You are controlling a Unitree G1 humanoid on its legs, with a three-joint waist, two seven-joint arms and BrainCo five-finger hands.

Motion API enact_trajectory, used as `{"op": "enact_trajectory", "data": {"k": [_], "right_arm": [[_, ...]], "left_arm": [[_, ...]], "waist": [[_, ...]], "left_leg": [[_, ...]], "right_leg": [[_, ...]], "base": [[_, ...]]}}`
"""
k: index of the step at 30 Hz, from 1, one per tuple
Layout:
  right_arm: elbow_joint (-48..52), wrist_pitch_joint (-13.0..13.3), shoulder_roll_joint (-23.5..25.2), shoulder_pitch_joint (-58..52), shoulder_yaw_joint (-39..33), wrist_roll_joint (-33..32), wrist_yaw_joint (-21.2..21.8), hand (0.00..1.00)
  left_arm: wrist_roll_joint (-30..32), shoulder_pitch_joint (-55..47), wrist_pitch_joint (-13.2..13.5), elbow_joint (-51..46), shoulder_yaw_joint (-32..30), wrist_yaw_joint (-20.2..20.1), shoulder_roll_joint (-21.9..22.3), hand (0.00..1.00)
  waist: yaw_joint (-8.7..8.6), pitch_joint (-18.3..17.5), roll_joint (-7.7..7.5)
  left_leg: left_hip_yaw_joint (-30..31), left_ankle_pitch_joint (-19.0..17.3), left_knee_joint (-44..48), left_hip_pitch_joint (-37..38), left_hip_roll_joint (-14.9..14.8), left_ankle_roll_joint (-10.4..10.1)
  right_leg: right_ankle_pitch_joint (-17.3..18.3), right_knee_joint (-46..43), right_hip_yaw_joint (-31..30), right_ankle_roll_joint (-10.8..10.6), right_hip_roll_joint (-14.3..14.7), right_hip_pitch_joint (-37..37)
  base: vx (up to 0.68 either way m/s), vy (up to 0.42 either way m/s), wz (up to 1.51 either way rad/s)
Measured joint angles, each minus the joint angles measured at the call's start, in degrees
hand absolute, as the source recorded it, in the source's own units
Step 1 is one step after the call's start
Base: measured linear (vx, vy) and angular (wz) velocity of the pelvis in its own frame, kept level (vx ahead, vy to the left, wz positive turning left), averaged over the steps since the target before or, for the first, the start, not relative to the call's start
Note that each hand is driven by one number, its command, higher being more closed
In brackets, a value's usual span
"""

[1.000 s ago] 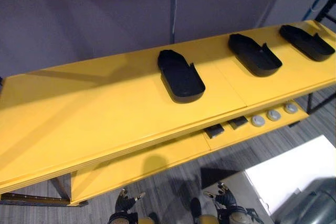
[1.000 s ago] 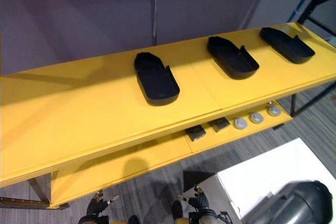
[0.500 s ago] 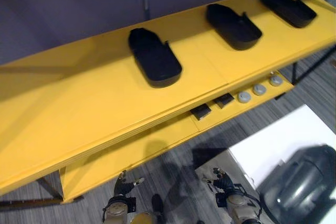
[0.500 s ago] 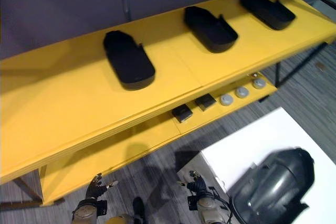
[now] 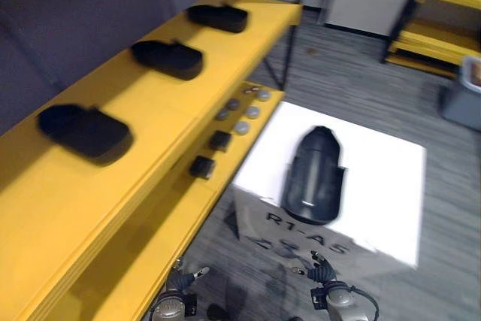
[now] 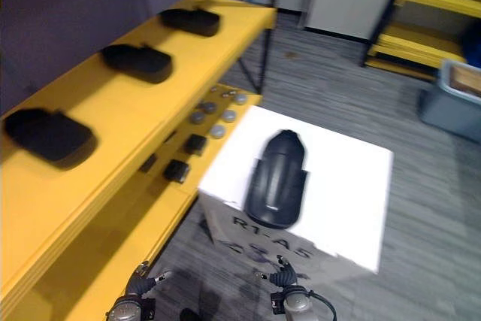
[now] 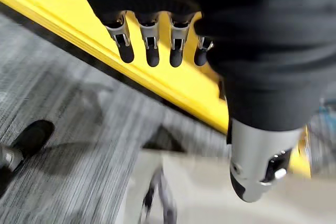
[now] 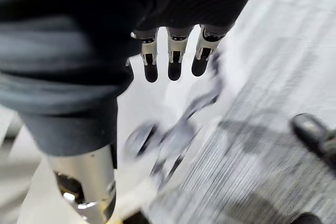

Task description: Walk over and take plastic housings, then place them on the shelf

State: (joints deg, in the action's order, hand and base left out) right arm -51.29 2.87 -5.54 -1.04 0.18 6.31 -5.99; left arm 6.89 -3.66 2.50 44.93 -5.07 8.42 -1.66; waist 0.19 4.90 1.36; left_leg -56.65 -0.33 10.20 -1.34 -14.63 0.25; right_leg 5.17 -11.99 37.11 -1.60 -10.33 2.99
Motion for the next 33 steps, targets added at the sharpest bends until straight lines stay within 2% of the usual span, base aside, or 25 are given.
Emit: {"op": "enact_trajectory", "data": {"k": [1,2,3,4,5,6,7,8,10,12,14,21,24,29,33], "right_arm": [[0.5,0.0,0.0,-1.6,0.0,0.0,0.0,0.00],[0.7,0.0,-0.1,-2.3,0.0,-0.2,-0.1,0.00],[0.9,0.0,-0.2,-3.0,-0.1,-0.2,-0.3,0.00],[0.9,0.0,-0.2,-3.0,-0.2,-0.3,-0.4,0.00],[0.9,0.0,-0.4,-2.9,-0.5,-0.3,-0.9,0.00],[0.8,0.0,-0.6,-2.8,-1.2,-0.3,-1.0,0.00],[0.8,0.0,-0.7,-2.7,-1.3,-0.3,-1.2,0.00],[0.6,0.0,-1.0,-2.7,-1.4,-0.3,-1.2,0.00],[0.4,0.0,-0.9,-3.5,-2.0,-0.3,-1.2,0.00],[0.4,0.1,-1.0,-3.9,-4.3,-0.7,-1.2,0.00],[0.3,0.1,-0.6,-4.2,-5.4,-1.1,-1.2,0.00],[3.8,0.1,-0.1,-4.9,-10.1,-2.8,-1.2,0.00],[13.9,0.1,-1.4,-6.8,-15.7,-2.7,-1.3,0.00],[33.5,0.1,-7.7,-8.6,-22.9,-2.4,-2.0,0.00],[51.1,0.4,-12.5,-8.8,-23.6,3.3,-1.8,0.00]], "left_arm": [[0.0,-0.3,0.0,0.1,0.1,0.0,0.0,0.00],[0.0,-0.5,0.0,0.2,0.2,0.0,-0.1,0.00],[0.0,-0.5,0.0,0.7,0.9,0.0,-0.3,0.00],[0.0,-0.5,-0.1,0.8,1.1,0.0,-0.3,0.00],[0.0,-0.6,-0.1,1.2,1.5,0.0,0.0,0.00],[0.0,-1.2,-0.2,1.3,2.3,0.0,0.3,0.00],[-0.1,-1.6,-0.2,1.3,2.2,0.1,0.5,0.00],[-0.6,-2.0,-0.2,1.3,2.2,0.3,0.7,0.00],[-1.4,-2.1,-0.2,1.4,2.3,0.4,0.7,0.00],[-2.3,-1.1,0.2,2.8,2.4,0.3,0.7,0.00],[-2.3,-0.3,0.4,3.6,2.3,0.3,0.4,0.00],[-2.4,-2.9,0.3,4.5,0.6,0.4,-2.9,0.00],[-2.4,-3.7,0.5,3.2,-1.0,0.3,-3.5,0.00],[-2.4,-6.6,0.9,1.1,-2.7,0.0,-3.8,0.00],[-2.4,-9.4,1.0,1.2,-2.7,-0.5,-3.5,0.00]], "waist": [[-0.02,0.1,-0.01],[-0.15,0.1,0.12],[-0.33,0.4,0.37],[-0.09,1.1,0.25],[0.26,2.6,-0.38],[0.83,3.4,-0.87],[0.98,3.5,-0.79],[0.99,3.8,-0.11],[0.54,3.8,0.92],[0.43,3.6,1.73],[0.38,3.4,1.07],[0.63,3.3,0.95],[0.65,3.4,0.68],[0.48,2.6,-0.51],[-0.24,1.4,-1.77]], "left_leg": [[0.6,-0.5,3.2,0.5,-2.9,-0.5],[1.5,-0.9,5.0,0.6,-4.4,-0.7],[4.5,-1.3,8.3,0.3,-6.9,-0.7],[7.4,-1.3,9.9,0.2,-7.6,-0.7],[19.0,-3.2,11.6,-0.9,-6.3,-2.7],[33.3,-5.6,11.5,-2.0,-1.8,-6.1],[39.2,-6.5,11.6,-2.6,0.3,-7.4],[50.8,-8.3,11.5,-3.4,4.4,-8.6],[55.5,-8.5,9.5,-3.2,5.5,-8.3],[53.0,-8.9,5.5,-1.3,5.2,-5.5],[51.9,-8.7,2.2,-0.5,6.6,-4.5],[49.0,-7.9,-2.2,2.9,9.7,-3.5],[49.0,-6.6,-4.4,3.6,10.4,-3.9],[49.1,-5.3,-6.9,5.0,10.6,-3.9],[49.1,-4.6,-8.3,5.7,10.5,-3.8]], "right_leg": [[-0.3,2.0,-1.4,0.5,2.2,-1.3],[-0.5,3.0,-2.0,1.0,3.4,-1.8],[-0.8,3.9,-4.2,1.7,5.2,-2.1],[-0.8,3.8,-5.5,2.1,5.7,-2.2],[-0.8,3.4,-9.1,3.1,6.1,-2.1],[-0.9,3.2,-13.1,3.5,6.3,-1.2],[-1.0,3.2,-14.9,3.6,6.6,-0.7],[-1.9,3.1,-17.9,3.2,7.4,-0.1],[-2.4,3.2,-20.2,2.9,8.9,0.0],[-2.8,3.2,-22.6,2.1,9.6,0.2],[-3.3,3.2,-23.6,1.4,8.4,1.3],[-2.9,2.5,-25.7,-0.2,5.7,1.2],[-2.9,3.0,-25.5,-0.3,5.1,1.1],[-3.1,4.7,-25.2,-0.6,5.2,0.0],[-3.8,6.4,-25.2,-0.8,5.7,-0.9]], "base": [[-0.02,-0.188,-0.66],[-0.02,-0.242,-0.80],[-0.02,-0.190,-0.70],[-0.04,-0.217,-1.06],[-0.06,-0.135,-1.37],[-0.07,-0.083,-1.50],[-0.04,0.017,-1.68],[0.00,0.044,-1.28],[0.03,0.066,-1.07],[0.05,0.130,-0.63],[0.07,0.170,-0.24],[0.10,0.124,-0.11],[0.07,0.031,0.05],[0.03,0.001,0.02],[0.00,0.000,0.00]]}}
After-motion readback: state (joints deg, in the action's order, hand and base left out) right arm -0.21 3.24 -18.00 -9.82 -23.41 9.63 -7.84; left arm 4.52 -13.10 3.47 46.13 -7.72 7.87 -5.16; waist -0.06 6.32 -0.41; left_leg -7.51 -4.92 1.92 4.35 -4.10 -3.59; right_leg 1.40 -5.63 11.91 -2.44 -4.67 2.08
